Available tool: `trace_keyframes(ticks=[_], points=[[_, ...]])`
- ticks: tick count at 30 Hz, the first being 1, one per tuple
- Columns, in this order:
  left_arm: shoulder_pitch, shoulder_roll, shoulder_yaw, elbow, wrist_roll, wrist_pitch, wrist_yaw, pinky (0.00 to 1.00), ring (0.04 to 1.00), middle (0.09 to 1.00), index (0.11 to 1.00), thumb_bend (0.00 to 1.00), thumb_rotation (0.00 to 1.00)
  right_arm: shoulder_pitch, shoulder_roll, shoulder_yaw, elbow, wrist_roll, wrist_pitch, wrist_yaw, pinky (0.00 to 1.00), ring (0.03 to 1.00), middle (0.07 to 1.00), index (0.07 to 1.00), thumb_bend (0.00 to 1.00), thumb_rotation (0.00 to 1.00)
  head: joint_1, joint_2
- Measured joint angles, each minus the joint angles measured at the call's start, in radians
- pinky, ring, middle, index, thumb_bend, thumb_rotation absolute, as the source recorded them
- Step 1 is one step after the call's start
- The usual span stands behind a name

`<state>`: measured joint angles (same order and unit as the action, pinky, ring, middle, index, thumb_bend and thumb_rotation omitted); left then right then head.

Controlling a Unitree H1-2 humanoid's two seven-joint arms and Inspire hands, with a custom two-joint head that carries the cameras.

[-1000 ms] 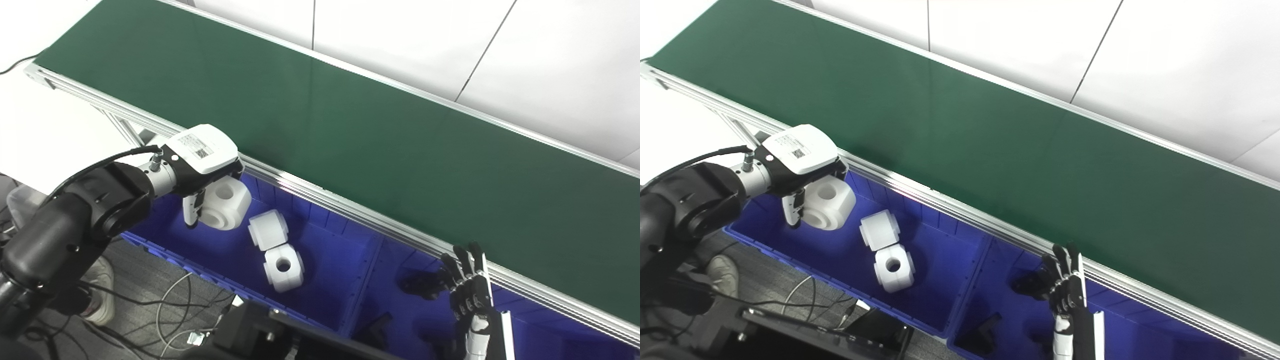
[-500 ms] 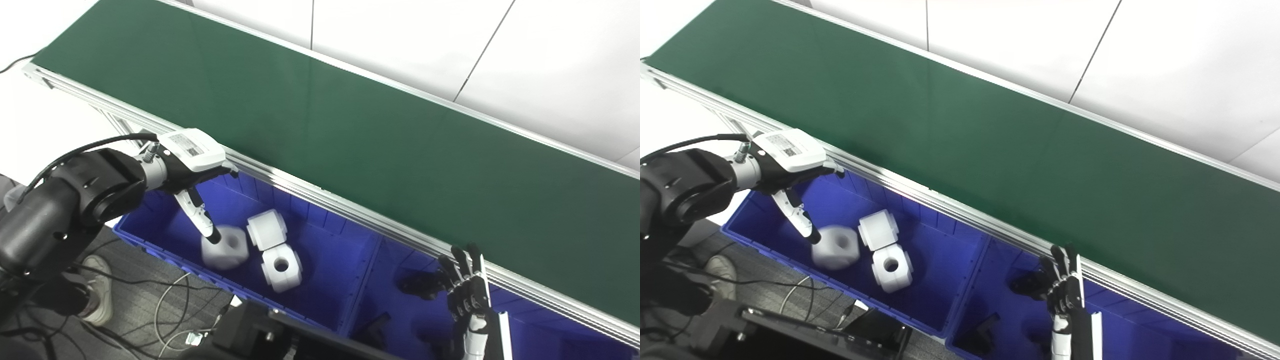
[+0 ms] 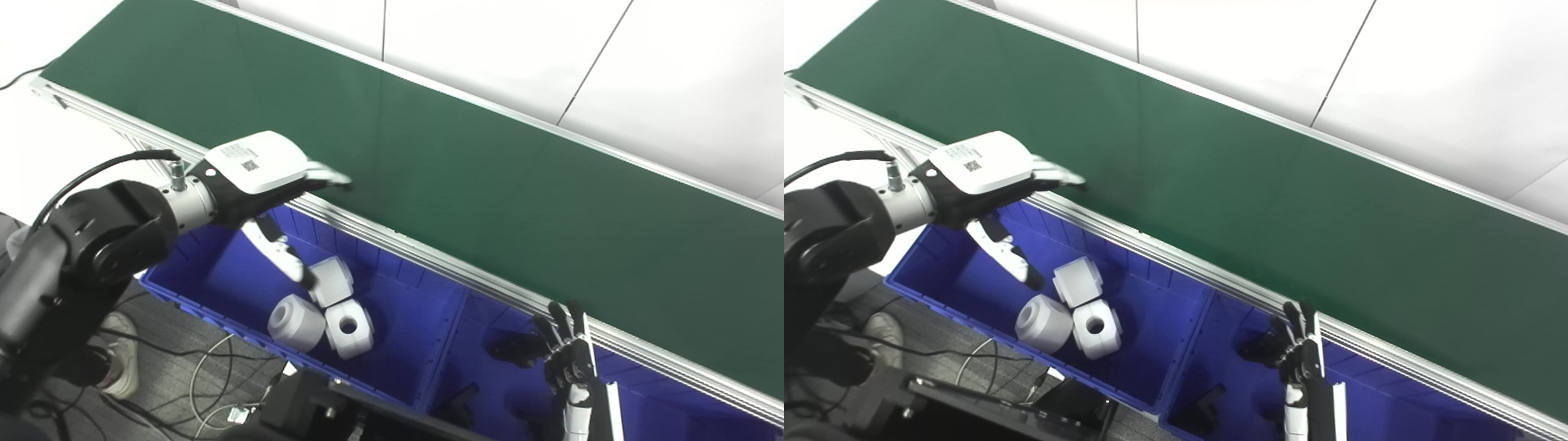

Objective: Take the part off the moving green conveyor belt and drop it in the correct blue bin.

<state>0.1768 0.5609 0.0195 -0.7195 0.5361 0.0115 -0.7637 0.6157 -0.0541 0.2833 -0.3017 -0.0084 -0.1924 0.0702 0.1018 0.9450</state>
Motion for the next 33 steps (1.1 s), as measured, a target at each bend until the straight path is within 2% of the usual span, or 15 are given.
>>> trace_keyframes(ticks=[2, 4, 5, 8, 9, 11, 12, 13, 14, 17, 19, 21, 26, 32, 33], points=[[0.011, -0.055, -0.002, -0.03, -0.142, 0.092, -0.003, 0.82, 0.934, 0.948, 0.92, 1.0, 0.88, -0.001, 0.002, 0.001, 0.022, -0.007, 0.0, 0.0, 0.85, 0.895, 0.942, 0.991, 0.83, 0.96, -0.001, 0.0], [0.025, -0.123, -0.004, -0.057, -0.278, 0.184, 0.002, 0.81, 0.913, 0.928, 0.923, 1.0, 0.91, 0.0, 0.003, 0.002, 0.037, -0.014, 0.0, -0.001, 0.84, 0.89, 0.936, 0.987, 0.83, 0.97, -0.146, -0.017], [0.034, -0.163, -0.009, -0.069, -0.344, 0.227, 0.013, 0.83, 0.915, 0.932, 0.959, 1.0, 0.91, -0.001, 0.004, 0.004, 0.044, -0.02, 0.0, -0.002, 0.83, 0.885, 0.93, 0.984, 0.83, 0.98, -0.16, -0.018], [0.08, -0.331, -0.028, -0.108, -0.539, 0.338, 0.092, 0.89, 0.951, 0.973, 0.993, 0.99, 0.92, -0.001, 0.018, 0.02, 0.059, -0.065, 0.0, -0.021, 0.83, 0.884, 0.928, 0.978, 0.84, 0.98, -0.238, -0.029], [0.112, -0.412, -0.048, -0.107, -0.599, 0.339, 0.144, 0.9, 0.964, 0.989, 0.998, 0.97, 0.92, -0.001, 0.032, 0.033, 0.063, -0.092, -0.001, -0.031, 0.83, 0.886, 0.93, 0.976, 0.84, 0.98, -0.364, -0.044], [0.191, -0.567, -0.103, -0.012, -0.623, 0.216, 0.233, 0.93, 0.988, 0.998, 1.0, 0.98, 0.91, -0.001, 0.084, 0.067, 0.077, -0.134, -0.001, -0.057, 0.84, 0.885, 0.93, 0.974, 0.83, 0.98, -0.399, -0.049], [0.23, -0.625, -0.134, 0.072, -0.609, 0.145, 0.26, 0.96, 0.994, 0.999, 1.0, 0.98, 0.89, -0.002, 0.107, 0.067, 0.087, -0.148, -0.003, -0.047, 0.84, 0.888, 0.934, 0.978, 0.82, 0.98, -0.472, -0.055], [0.261, -0.645, -0.16, 0.168, -0.584, 0.091, 0.273, 0.98, 0.997, 1.0, 1.0, 0.99, 0.87, -0.005, 0.106, 0.068, 0.094, -0.155, -0.003, -0.06, 0.85, 0.889, 0.936, 0.979, 0.82, 0.98, -0.5, -0.058], [0.279, -0.633, -0.171, 0.259, -0.559, 0.044, 0.278, 0.99, 0.999, 1.0, 1.0, 0.97, 0.85, -0.009, 0.106, 0.066, 0.105, -0.158, -0.003, -0.07, 0.86, 0.892, 0.939, 0.982, 0.81, 0.98, -0.525, -0.064], [0.292, -0.521, -0.174, 0.468, -0.494, -0.071, 0.279, 0.99, 1.0, 1.0, 1.0, 0.91, 0.79, -0.02, 0.107, 0.061, 0.146, -0.16, -0.003, -0.09, 0.89, 0.903, 0.951, 0.987, 0.81, 0.98, -0.595, -0.075], [0.277, -0.439, -0.17, 0.565, -0.479, -0.152, 0.28, 1.0, 1.0, 1.0, 1.0, 0.91, 0.79, -0.025, 0.108, 0.059, 0.17, -0.161, -0.003, -0.108, 0.93, 0.91, 0.961, 0.989, 0.82, 0.97, -0.612, -0.081], [0.251, -0.394, -0.162, 0.612, -0.478, -0.229, 0.298, 0.99, 1.0, 1.0, 1.0, 0.91, 0.81, -0.032, 0.11, 0.058, 0.19, -0.172, -0.02, -0.134, 0.94, 0.914, 0.969, 0.991, 0.81, 0.96, -0.616, -0.083], [0.177, -0.416, -0.187, 0.613, -0.473, -0.365, 0.361, 0.97, 1.0, 1.0, 1.0, 0.98, 0.84, -0.05, 0.109, 0.058, 0.209, -0.204, -0.086, -0.168, 0.97, 0.917, 0.971, 0.986, 0.81, 0.95, -0.571, -0.086], [0.184, -0.417, -0.225, 0.613, -0.47, -0.391, 0.374, 0.98, 1.0, 1.0, 1.0, 0.97, 0.8, -0.05, 0.108, 0.057, 0.209, -0.204, -0.09, -0.173, 0.95, 0.907, 0.958, 0.984, 0.84, 0.96, -0.514, -0.087], [0.189, -0.417, -0.23, 0.613, -0.47, -0.392, 0.382, 0.97, 1.0, 1.0, 1.0, 0.97, 0.8, -0.05, 0.107, 0.056, 0.209, -0.202, -0.091, -0.172, 0.95, 0.907, 0.957, 0.985, 0.84, 0.96, -0.472, -0.091]])
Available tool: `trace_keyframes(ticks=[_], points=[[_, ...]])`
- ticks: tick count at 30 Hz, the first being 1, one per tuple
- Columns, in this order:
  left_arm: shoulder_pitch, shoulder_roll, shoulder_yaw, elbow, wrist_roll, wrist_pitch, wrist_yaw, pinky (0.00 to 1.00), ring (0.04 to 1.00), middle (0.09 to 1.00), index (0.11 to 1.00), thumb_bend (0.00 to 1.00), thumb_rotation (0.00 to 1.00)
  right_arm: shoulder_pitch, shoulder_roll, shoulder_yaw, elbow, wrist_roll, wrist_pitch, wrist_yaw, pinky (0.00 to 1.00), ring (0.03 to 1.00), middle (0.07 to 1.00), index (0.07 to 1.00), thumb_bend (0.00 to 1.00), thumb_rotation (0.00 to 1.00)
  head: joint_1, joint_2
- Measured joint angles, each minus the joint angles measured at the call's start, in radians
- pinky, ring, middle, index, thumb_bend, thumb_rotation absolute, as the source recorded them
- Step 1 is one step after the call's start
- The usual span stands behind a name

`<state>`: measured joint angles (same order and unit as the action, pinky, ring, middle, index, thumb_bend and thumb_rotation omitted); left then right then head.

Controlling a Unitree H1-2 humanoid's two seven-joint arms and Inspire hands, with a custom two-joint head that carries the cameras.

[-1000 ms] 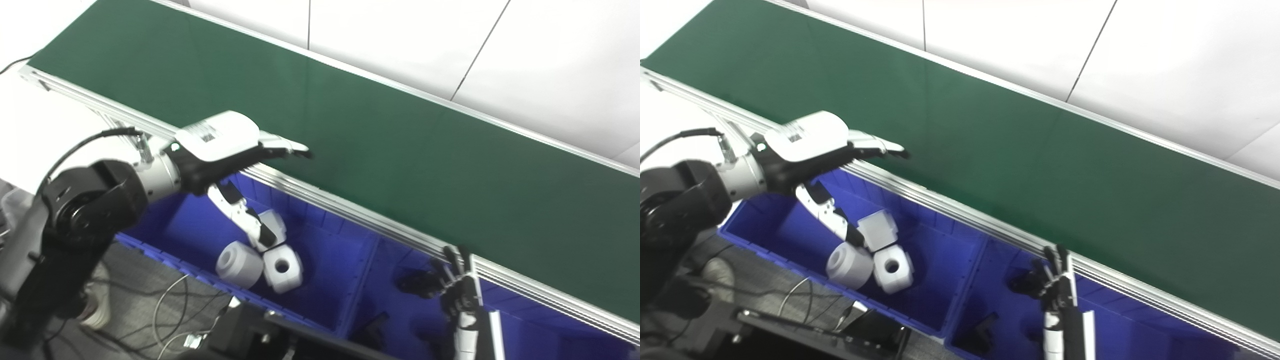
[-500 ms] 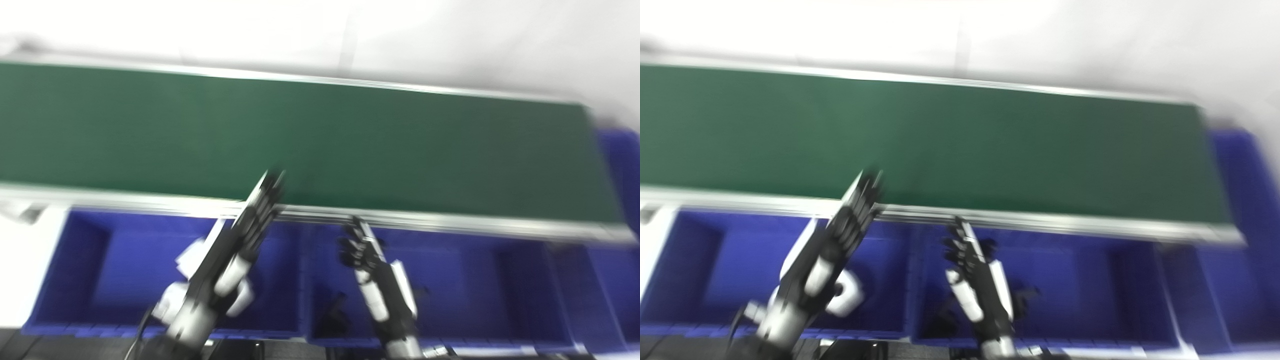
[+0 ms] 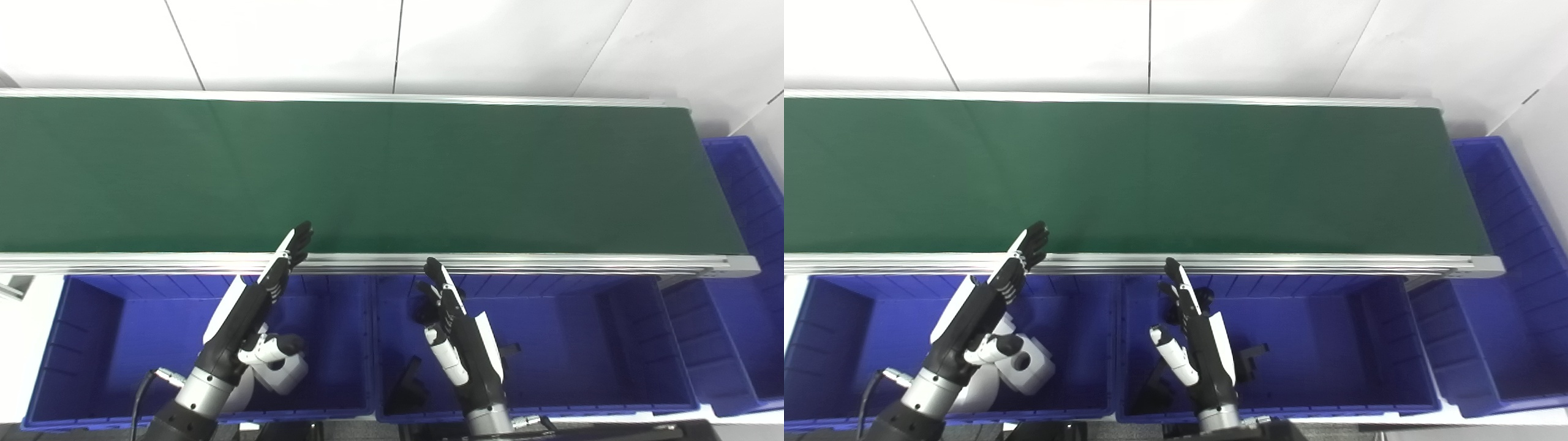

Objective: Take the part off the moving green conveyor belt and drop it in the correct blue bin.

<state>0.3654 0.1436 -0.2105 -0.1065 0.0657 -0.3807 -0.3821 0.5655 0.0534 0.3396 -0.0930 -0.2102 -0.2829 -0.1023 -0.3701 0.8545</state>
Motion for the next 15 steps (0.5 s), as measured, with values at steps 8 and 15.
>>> trace_keyframes(ticks=[8, 15], points=[[0.042, -0.021, -0.026, -0.017, 0.013, -0.029, 0.052, 0.97, 1.0, 1.0, 1.0, 0.97, 0.84, 0.001, -0.004, -0.001, 0.0, 0.009, -0.043, 0.001, 0.89, 0.884, 0.928, 0.96, 0.85, 0.97, 0.106, -0.024], [0.076, -0.051, 0.001, -0.115, 0.075, -0.044, 0.155, 0.98, 1.0, 1.0, 1.0, 1.0, 0.94, 0.008, -0.011, -0.005, -0.001, -0.047, -0.126, -0.034, 0.87, 0.886, 0.935, 0.966, 0.89, 0.98, 0.137, -0.063]])
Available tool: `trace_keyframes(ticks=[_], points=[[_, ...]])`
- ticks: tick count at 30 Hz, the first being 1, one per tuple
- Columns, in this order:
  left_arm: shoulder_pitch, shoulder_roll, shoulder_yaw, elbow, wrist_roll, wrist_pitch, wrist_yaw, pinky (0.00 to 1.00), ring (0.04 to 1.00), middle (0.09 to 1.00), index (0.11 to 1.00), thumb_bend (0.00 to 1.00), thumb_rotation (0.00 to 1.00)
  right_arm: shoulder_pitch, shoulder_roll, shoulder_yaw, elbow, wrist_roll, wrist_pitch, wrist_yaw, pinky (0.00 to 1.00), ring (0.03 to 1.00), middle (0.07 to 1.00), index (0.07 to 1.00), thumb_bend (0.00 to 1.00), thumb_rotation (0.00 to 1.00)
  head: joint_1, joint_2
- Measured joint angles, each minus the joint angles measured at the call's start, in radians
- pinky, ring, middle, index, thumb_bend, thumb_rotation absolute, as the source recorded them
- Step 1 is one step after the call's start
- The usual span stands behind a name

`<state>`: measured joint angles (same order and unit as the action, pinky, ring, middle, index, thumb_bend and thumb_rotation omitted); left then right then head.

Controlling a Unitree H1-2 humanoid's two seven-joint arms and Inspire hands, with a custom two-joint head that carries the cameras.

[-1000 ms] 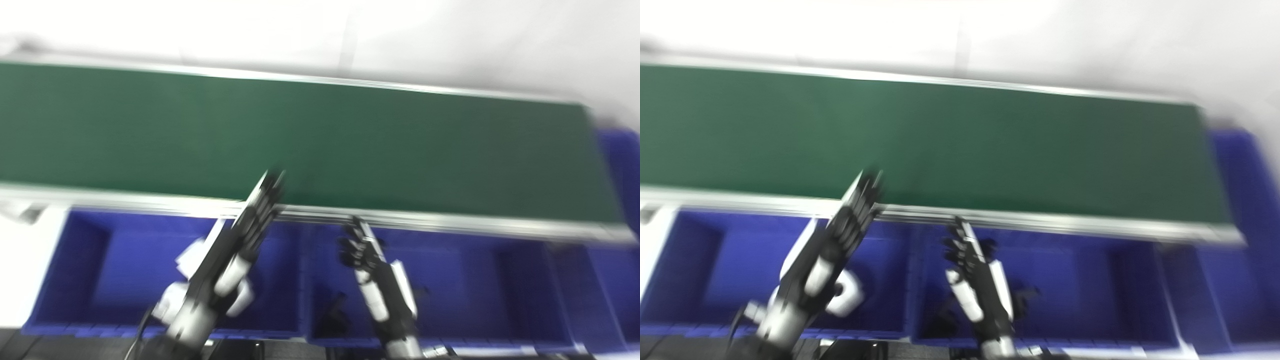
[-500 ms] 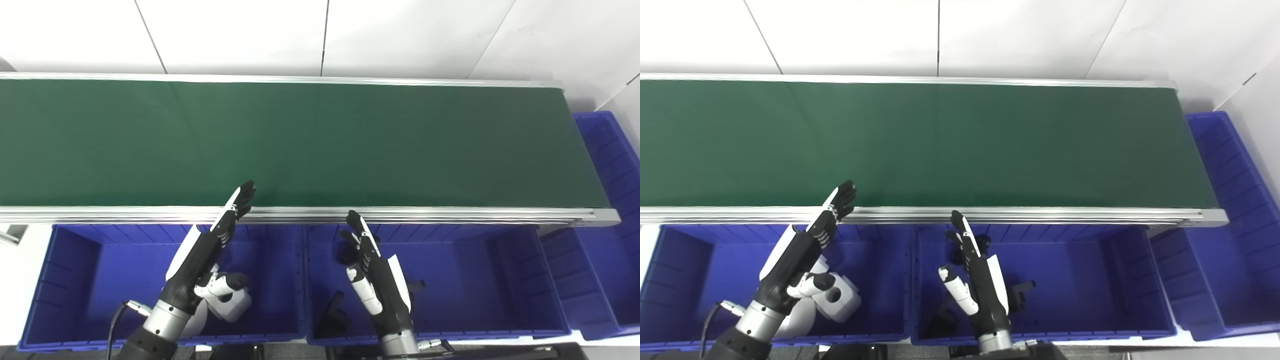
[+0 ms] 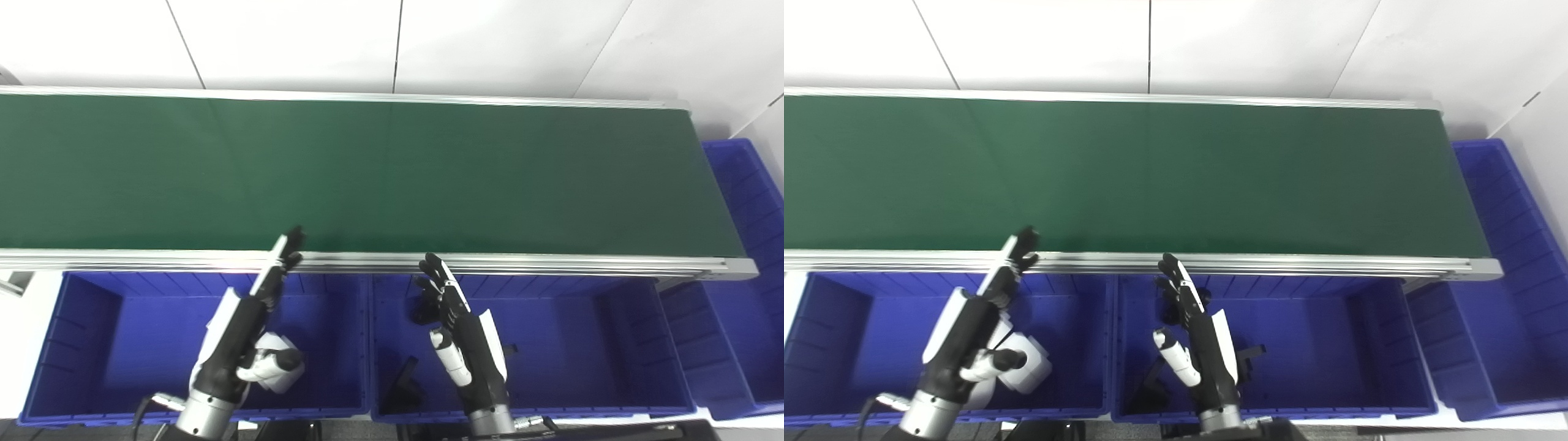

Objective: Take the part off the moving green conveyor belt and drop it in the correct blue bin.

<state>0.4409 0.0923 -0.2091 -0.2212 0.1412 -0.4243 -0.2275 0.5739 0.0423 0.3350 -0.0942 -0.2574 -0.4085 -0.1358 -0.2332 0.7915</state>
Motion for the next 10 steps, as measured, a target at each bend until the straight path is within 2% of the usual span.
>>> trace_keyframes(ticks=[3, 5, 10], points=[[-0.003, -0.002, -0.004, -0.024, -0.003, -0.002, 0.028, 0.98, 1.0, 1.0, 1.0, 0.97, 0.91, 0.017, -0.038, 0.012, -0.057, -0.027, -0.002, -0.029, 0.85, 0.887, 0.941, 0.97, 0.92, 1.0, 0.015, -0.017], [-0.003, 0.001, -0.007, -0.054, -0.006, -0.002, 0.037, 0.95, 1.0, 1.0, 1.0, 0.95, 0.91, 0.036, -0.061, 0.014, -0.106, -0.032, -0.006, -0.048, 0.86, 0.902, 0.948, 0.987, 0.94, 1.0, 0.024, -0.028], [-0.004, 0.005, -0.001, -0.155, 0.007, -0.007, 0.102, 0.9, 1.0, 1.0, 1.0, 1.0, 0.97, 0.081, -0.1, 0.022, -0.218, -0.039, -0.009, -0.069, 0.85, 0.902, 0.94, 0.992, 0.93, 1.0, 0.029, -0.037]])
